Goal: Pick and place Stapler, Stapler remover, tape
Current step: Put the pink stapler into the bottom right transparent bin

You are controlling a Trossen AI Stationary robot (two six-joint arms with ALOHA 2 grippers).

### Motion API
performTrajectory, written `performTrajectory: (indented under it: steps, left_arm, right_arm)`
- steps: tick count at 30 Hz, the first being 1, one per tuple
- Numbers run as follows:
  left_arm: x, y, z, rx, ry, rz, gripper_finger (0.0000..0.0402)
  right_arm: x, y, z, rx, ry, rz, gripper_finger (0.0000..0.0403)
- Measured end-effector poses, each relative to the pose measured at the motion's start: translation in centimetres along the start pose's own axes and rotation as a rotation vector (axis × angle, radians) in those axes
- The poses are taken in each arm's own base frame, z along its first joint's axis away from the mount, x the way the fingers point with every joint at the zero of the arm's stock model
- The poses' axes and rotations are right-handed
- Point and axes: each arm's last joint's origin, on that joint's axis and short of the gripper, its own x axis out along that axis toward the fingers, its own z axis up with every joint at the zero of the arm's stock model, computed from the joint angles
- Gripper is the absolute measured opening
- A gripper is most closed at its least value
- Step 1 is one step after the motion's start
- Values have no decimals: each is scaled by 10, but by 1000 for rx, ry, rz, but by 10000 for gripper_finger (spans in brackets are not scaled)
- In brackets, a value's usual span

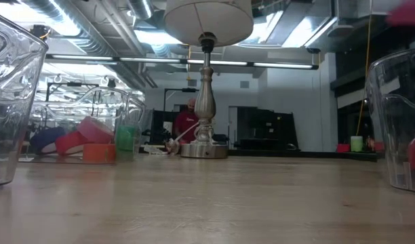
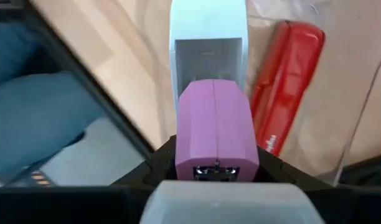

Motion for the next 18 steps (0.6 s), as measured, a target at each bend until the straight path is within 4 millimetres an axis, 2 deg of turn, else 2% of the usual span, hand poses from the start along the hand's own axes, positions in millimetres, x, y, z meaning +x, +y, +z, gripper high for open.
performTrajectory:
  steps: [13,18]
  left_arm:
    - [0,1,1,-1,-7,22,184]
    - [0,1,1,-5,-16,42,185]
  right_arm:
    - [67,-21,3,-21,74,-13,132]
    - [87,-29,3,-18,109,5,132]
